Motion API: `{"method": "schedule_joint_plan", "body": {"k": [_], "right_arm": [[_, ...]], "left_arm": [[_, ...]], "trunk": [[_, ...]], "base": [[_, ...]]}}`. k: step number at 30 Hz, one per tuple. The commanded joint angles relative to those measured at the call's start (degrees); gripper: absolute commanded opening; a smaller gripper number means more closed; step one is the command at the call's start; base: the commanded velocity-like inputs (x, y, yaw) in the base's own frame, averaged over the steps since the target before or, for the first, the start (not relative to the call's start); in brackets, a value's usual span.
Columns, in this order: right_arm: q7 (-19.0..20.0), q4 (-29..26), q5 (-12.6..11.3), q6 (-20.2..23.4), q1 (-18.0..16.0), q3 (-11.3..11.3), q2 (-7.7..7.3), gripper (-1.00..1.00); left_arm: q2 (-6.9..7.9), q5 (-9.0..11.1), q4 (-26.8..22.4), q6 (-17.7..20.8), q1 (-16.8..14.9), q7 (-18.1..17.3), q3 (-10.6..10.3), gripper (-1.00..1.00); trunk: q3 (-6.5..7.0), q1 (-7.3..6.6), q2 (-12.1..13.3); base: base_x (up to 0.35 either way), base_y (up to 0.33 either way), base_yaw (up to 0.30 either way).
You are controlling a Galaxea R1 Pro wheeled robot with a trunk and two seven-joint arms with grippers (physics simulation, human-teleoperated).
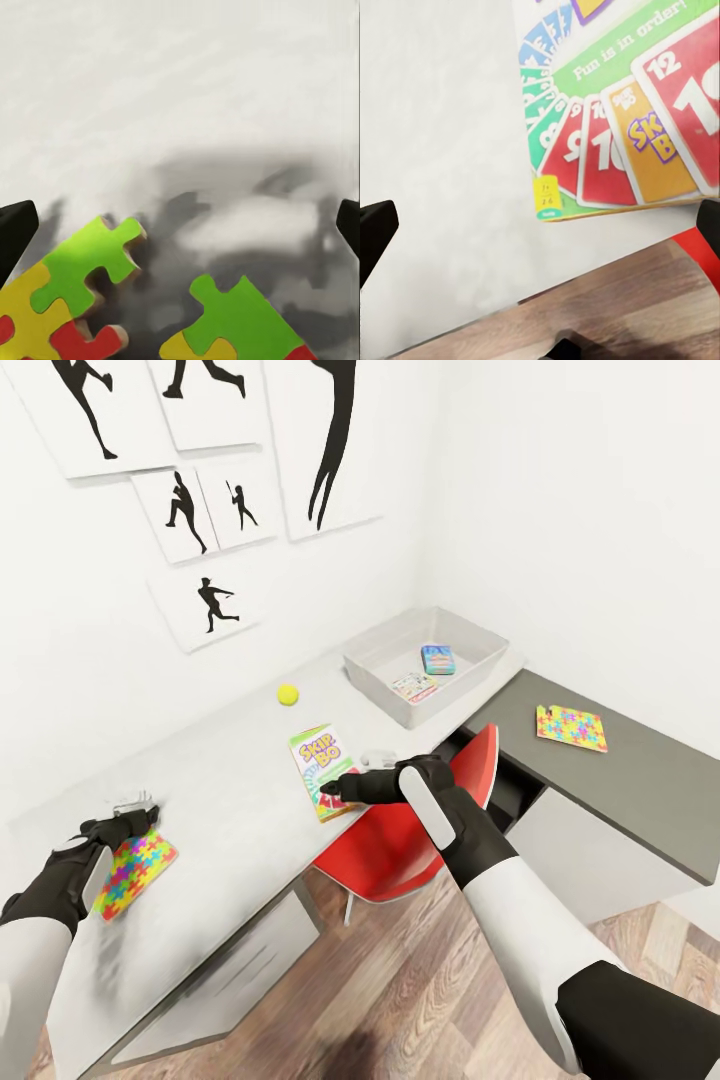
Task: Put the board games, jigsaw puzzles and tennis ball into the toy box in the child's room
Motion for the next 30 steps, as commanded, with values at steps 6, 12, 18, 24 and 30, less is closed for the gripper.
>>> {"method": "schedule_joint_plan", "body": {"k": [6,12,18,24,30], "right_arm": [[-0.1,0.0,-0.1,-0.3,0.0,-0.1,0.00,1.00],[-0.1,0.0,-0.2,-1.2,0.0,-0.1,0.00,1.00],[-0.1,0.1,-0.2,-1.3,0.0,-0.1,0.00,1.00],[-0.1,0.1,-0.2,-1.3,0.0,-0.1,0.00,1.00],[-0.1,0.1,-0.2,-1.3,0.0,-0.1,0.00,1.00]], "left_arm": [[-0.98,0.3,-1.5,1.0,-0.3,-0.9,0.4,1.00],[-0.98,0.7,-2.7,2.5,-0.5,-1.2,1.2,1.00],[-0.98,0.7,-2.8,2.7,-0.5,-1.2,1.6,1.00],[-0.98,0.7,-2.9,2.7,-0.5,-1.2,1.9,1.00],[-0.98,0.7,-2.9,2.7,-0.5,-1.2,2.0,1.00]], "trunk": [[-0.09,0.03,-0.1],[-0.09,0.03,-0.1],[-0.09,0.03,-0.1],[-0.09,0.03,-0.1],[-0.09,0.03,-0.1]], "base": [[0.000,0.000,0.000],[-0.019,0.000,0.000],[-0.133,0.000,0.000],[-0.043,0.001,0.000],[-0.078,0.086,0.000]]}}
